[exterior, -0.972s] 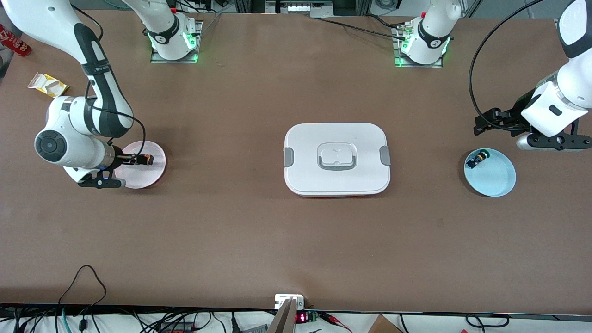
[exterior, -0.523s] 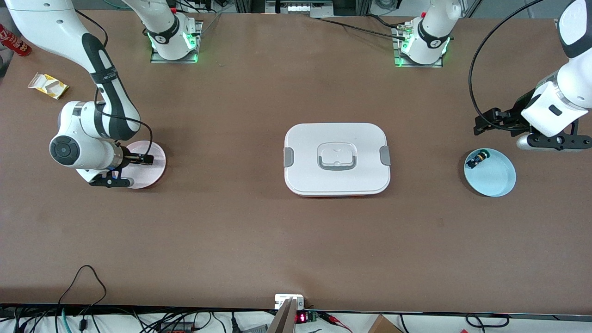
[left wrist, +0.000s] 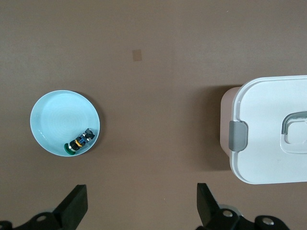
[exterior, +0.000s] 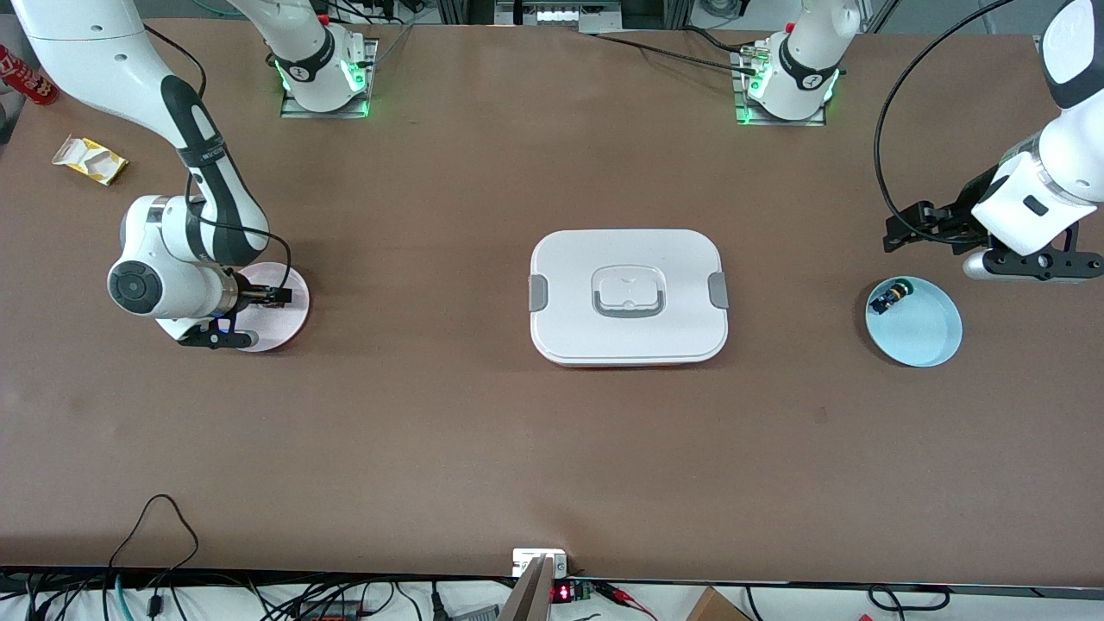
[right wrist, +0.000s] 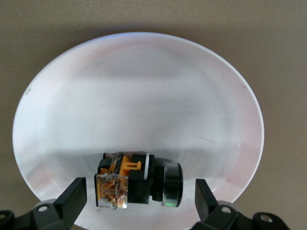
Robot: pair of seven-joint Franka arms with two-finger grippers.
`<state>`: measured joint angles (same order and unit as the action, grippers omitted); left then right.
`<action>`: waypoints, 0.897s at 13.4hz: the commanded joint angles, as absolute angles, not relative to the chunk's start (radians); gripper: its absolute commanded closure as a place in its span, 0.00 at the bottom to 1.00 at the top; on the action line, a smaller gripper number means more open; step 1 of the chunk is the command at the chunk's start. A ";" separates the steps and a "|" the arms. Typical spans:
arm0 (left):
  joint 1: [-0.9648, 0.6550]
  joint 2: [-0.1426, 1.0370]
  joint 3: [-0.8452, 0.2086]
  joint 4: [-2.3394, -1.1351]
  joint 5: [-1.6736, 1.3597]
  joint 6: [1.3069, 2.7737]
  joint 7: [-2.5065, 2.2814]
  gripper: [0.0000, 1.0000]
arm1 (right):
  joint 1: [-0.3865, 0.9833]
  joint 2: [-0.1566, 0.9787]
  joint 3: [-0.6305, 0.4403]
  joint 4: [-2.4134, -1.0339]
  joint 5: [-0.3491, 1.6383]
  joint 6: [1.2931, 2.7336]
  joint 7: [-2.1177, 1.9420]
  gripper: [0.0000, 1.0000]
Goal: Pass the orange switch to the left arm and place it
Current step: 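Lower the right gripper around the orange switch and close it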
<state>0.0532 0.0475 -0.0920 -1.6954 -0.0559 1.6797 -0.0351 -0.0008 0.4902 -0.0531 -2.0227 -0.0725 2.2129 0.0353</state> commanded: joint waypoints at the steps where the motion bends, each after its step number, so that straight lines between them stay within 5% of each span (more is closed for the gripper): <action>1: 0.051 0.063 -0.094 -1.663 -0.040 1.657 -0.051 0.00 | -0.017 0.480 -0.046 -2.043 -0.091 2.256 0.052 0.00; 4: 0.051 0.063 -0.094 -1.663 -0.040 1.657 -0.051 0.00 | -0.015 0.479 -0.046 -2.109 -0.091 2.357 0.052 0.00; 12: 0.051 0.063 -0.095 -1.663 -0.040 1.657 -0.051 0.00 | -0.012 0.466 -0.048 -2.123 -0.091 2.355 0.051 0.00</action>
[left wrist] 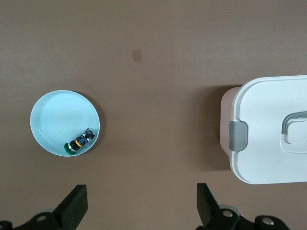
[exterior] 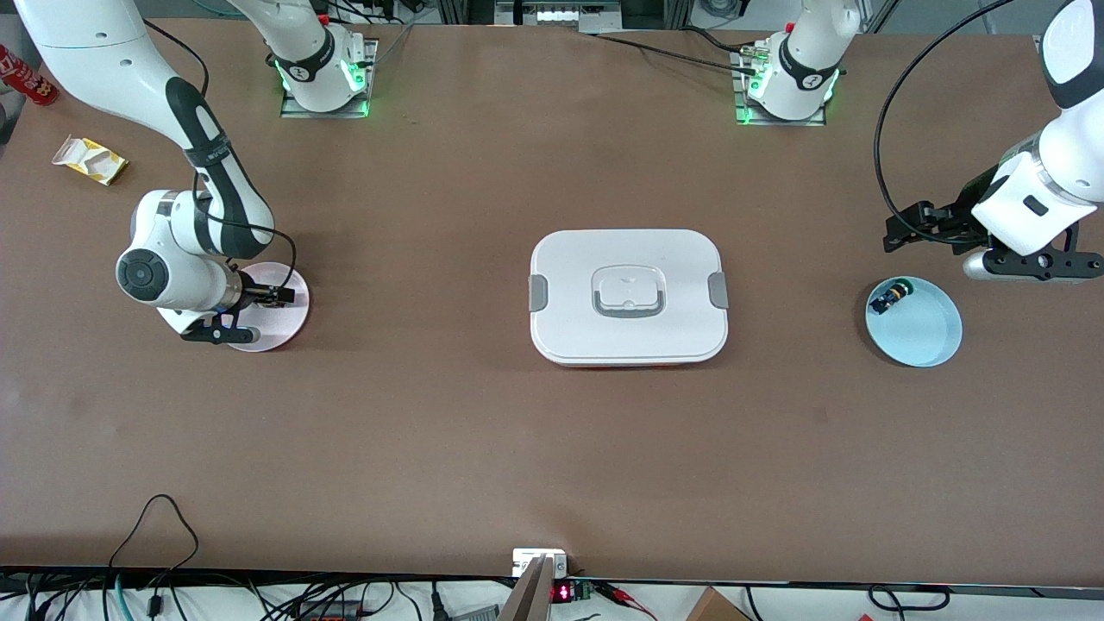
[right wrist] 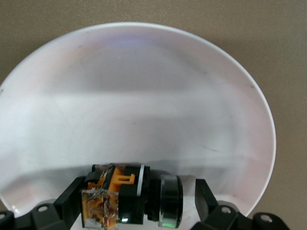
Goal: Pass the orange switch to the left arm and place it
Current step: 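Lower the right gripper around the orange switch and close it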
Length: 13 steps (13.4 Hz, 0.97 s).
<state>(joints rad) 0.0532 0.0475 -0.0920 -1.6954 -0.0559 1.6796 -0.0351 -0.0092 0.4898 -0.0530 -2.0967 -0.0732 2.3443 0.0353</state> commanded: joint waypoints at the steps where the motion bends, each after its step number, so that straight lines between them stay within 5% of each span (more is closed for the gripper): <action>1: 0.051 0.063 -0.095 -1.663 -0.040 1.657 -0.051 0.00 | -0.012 0.468 -0.046 -2.123 -0.091 2.355 0.051 0.00; 8: 0.051 0.063 -0.095 -1.661 -0.038 1.657 -0.051 0.00 | -0.011 0.468 -0.046 -2.125 -0.091 2.352 0.052 0.07; 10: 0.051 0.063 -0.094 -1.663 -0.040 1.657 -0.051 0.00 | -0.011 0.466 -0.044 -2.125 -0.091 2.350 0.038 0.50; 13: 0.051 0.063 -0.094 -1.661 -0.040 1.657 -0.051 0.00 | -0.014 0.457 -0.040 -2.115 -0.091 2.339 -0.056 0.84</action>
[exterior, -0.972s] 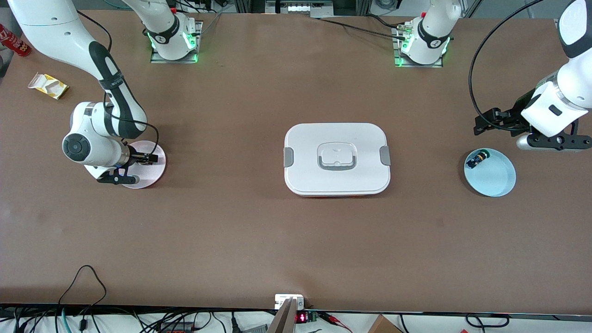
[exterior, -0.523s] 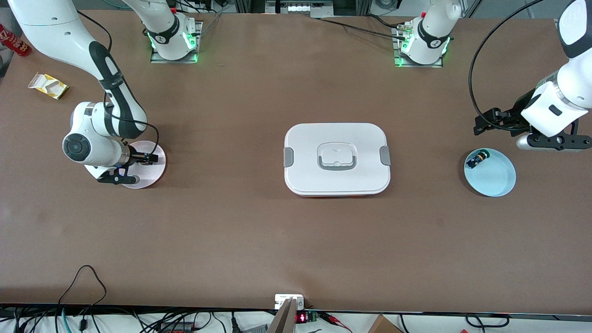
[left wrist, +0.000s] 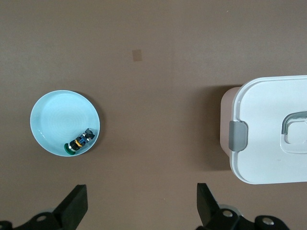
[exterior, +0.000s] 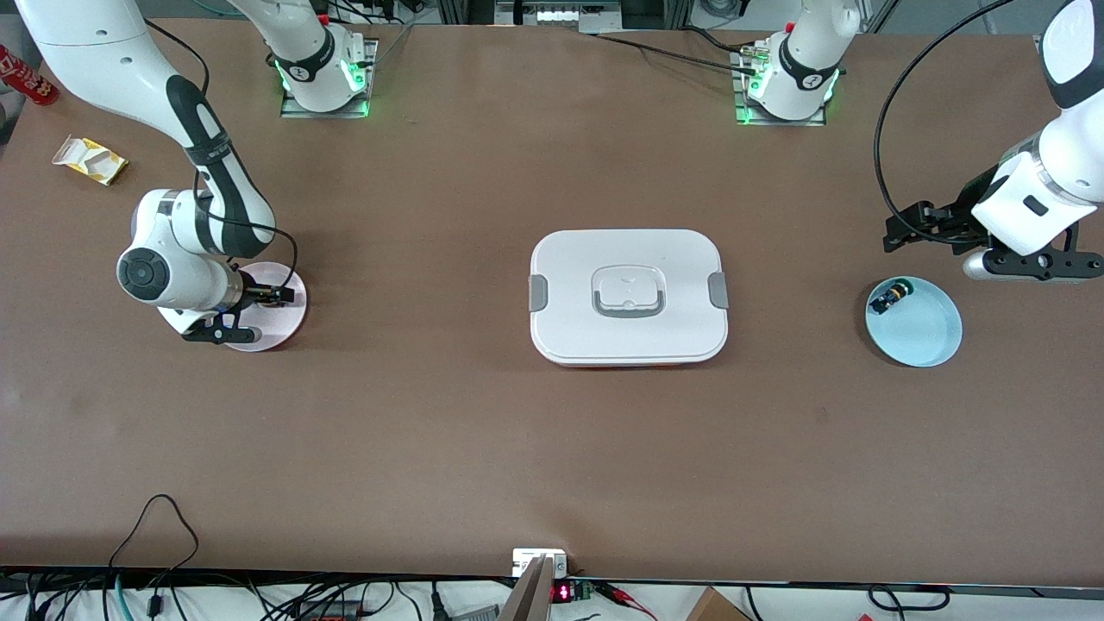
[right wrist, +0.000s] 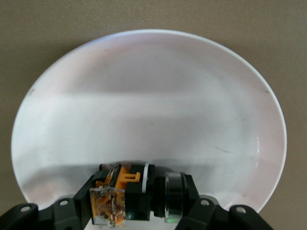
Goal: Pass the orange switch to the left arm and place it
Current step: 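Lower the right gripper around the orange switch and close it, then lift the orange switch with the right gripper and carry it over the box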
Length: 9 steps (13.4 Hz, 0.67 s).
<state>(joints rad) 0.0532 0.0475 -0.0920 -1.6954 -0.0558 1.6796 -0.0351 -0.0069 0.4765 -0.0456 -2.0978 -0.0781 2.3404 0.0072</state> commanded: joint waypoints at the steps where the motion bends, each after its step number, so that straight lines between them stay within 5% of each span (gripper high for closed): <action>1: 0.051 0.063 -0.095 -1.661 -0.040 1.657 -0.051 0.00 | -0.017 0.457 -0.040 -2.111 -0.083 2.339 -0.080 0.90; 9: 0.051 0.064 -0.094 -1.663 -0.040 1.657 -0.051 0.00 | -0.021 0.335 0.051 -1.988 -0.060 2.251 -0.262 0.91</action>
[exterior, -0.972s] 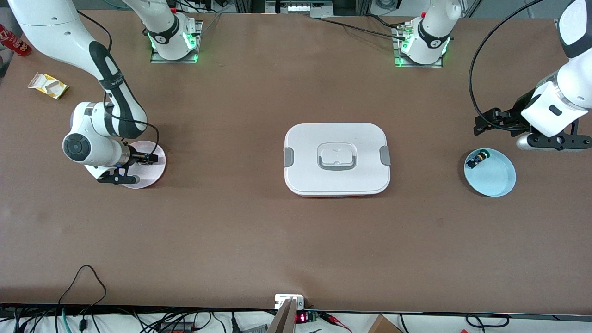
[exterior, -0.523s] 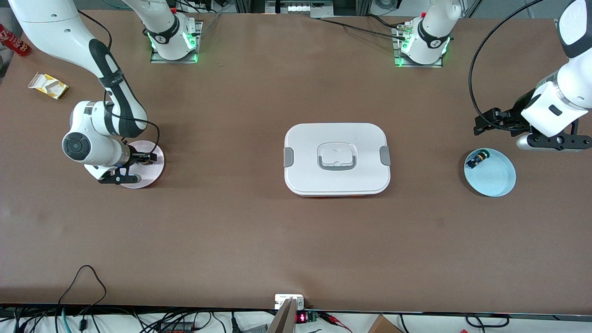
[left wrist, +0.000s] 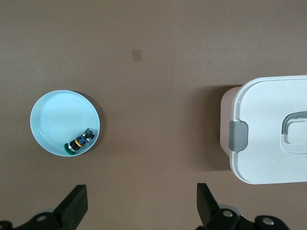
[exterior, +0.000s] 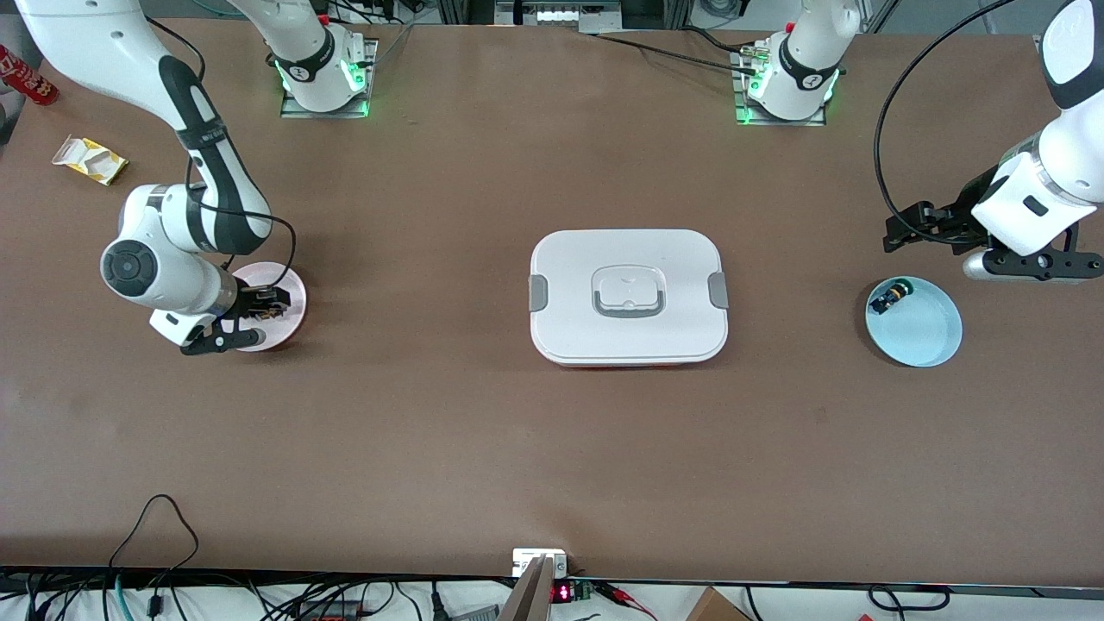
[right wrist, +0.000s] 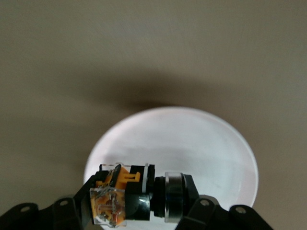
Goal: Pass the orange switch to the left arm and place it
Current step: 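Lift the orange switch with the right gripper and carry it over the box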
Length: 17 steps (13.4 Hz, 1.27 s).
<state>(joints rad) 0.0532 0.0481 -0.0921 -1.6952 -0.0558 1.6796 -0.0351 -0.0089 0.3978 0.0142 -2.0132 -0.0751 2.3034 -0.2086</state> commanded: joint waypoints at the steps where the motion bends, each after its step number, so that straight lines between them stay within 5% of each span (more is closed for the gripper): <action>1: 0.051 0.064 -0.094 -1.663 -0.040 1.657 -0.051 0.00 | -0.020 0.310 0.066 -1.970 -0.051 2.220 -0.265 0.91; 5: 0.051 0.064 -0.094 -1.663 -0.040 1.655 -0.051 0.00 | -0.020 0.255 0.087 -1.829 0.170 2.071 -0.493 0.91; 11: 0.048 0.060 -0.097 -1.652 -0.044 1.652 -0.051 0.00 | -0.008 0.238 0.115 -1.792 0.595 2.068 -1.068 0.92; 17: 0.044 0.063 -0.112 -1.628 -0.144 1.463 -0.044 0.00 | 0.014 0.215 0.228 -1.767 0.934 2.066 -1.423 0.91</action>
<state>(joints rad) 0.0394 0.0480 -0.1107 -1.6597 -0.0886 1.5078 -0.0351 0.0084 0.2333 0.2030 -1.7709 0.8468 2.0824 -1.3228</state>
